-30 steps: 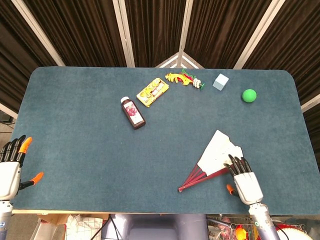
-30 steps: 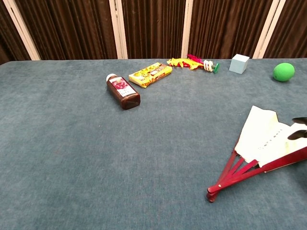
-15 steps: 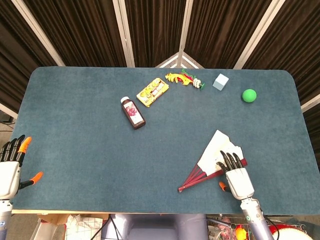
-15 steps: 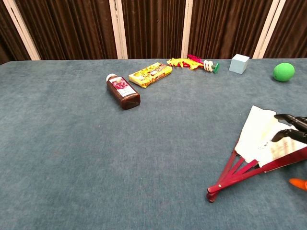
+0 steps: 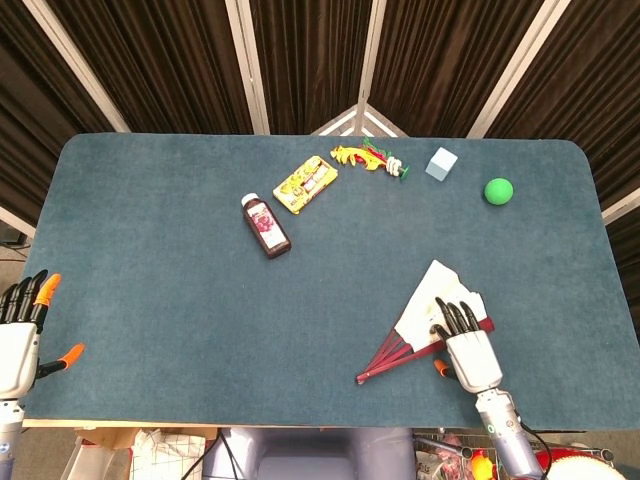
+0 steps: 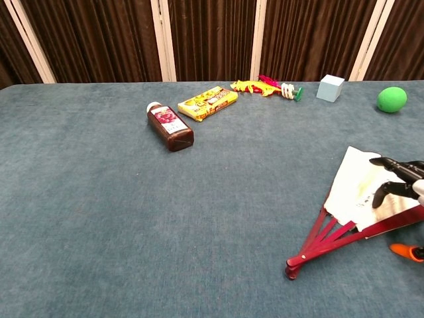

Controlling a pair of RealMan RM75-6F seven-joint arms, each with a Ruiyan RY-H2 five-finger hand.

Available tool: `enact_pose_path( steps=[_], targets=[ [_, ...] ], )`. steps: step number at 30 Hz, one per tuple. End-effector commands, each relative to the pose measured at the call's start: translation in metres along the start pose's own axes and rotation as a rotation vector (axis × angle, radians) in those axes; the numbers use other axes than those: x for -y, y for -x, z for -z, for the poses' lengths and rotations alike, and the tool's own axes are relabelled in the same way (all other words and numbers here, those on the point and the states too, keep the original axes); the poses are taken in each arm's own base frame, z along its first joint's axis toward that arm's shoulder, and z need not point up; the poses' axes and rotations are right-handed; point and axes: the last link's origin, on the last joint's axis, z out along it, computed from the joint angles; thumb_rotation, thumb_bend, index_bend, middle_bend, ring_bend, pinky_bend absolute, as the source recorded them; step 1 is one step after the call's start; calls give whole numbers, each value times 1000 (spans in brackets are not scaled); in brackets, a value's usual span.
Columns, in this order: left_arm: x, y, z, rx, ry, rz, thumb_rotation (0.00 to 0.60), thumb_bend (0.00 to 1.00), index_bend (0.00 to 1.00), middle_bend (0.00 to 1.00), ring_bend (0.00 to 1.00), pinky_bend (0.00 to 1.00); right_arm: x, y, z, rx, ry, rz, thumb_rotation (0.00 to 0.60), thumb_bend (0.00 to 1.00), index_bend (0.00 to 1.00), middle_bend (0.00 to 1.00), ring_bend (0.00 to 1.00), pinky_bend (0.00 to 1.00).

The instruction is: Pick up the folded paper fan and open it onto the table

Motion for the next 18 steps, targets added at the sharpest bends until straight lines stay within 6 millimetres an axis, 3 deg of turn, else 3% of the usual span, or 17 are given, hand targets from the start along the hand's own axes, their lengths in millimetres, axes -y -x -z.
enact_pose_path(
  steps=[1,10,18],
  targets=[
    [0,0,0,1,-1,-1,600,222,38,0,0,0,0,0,-3,-4,-3,1,600,201,480,81,133,105],
    [-1,1,0,2,0,-2,600,222,39,0,0,0,-3,-3,-9,-24,4,4,600,300,526,93,145,116],
    [-2,2,1,4,6,-7,600,222,39,0,0,0,-8,-3,-12,-23,11,23,600,312,527,93,148,116]
  ],
)
